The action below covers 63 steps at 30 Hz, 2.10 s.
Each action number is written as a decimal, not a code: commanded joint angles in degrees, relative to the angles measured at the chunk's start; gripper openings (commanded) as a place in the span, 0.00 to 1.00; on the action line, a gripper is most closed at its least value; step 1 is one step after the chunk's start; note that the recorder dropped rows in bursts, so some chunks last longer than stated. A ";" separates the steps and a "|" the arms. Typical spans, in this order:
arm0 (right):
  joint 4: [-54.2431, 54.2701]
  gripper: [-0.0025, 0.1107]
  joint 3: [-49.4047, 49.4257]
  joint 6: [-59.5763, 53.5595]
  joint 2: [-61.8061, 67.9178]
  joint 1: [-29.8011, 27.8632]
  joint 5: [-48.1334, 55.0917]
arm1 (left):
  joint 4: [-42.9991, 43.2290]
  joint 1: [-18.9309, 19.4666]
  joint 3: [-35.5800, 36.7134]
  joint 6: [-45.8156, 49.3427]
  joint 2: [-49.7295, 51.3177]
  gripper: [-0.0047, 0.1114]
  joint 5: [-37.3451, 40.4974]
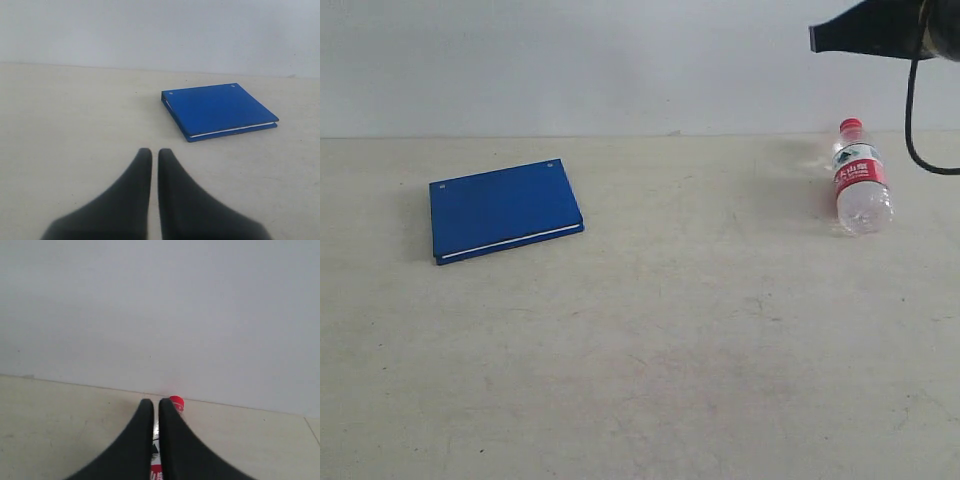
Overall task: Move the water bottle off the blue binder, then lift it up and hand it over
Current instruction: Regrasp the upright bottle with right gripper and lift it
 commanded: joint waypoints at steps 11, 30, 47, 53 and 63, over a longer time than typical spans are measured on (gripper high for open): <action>6.49 0.59 -20.58 7.75 26.44 -13.85 -24.57 | -0.18 0.15 -0.12 -0.55 -0.16 0.08 -0.31; 11.97 0.40 -32.45 15.04 49.96 -17.08 -33.05 | -0.20 0.15 -0.12 -0.55 -0.16 0.08 -0.31; -0.34 0.02 -32.45 13.42 31.53 -20.31 -47.80 | -0.20 0.15 -0.12 -0.55 -0.16 0.08 -0.31; 28.76 0.02 -31.80 -19.19 27.56 -22.96 -46.47 | -0.20 0.15 -0.12 -0.55 -0.16 0.08 -0.31; 48.88 0.02 -31.66 -60.16 29.11 -22.33 -51.51 | -0.20 0.15 -0.12 -0.55 -0.16 0.08 -0.31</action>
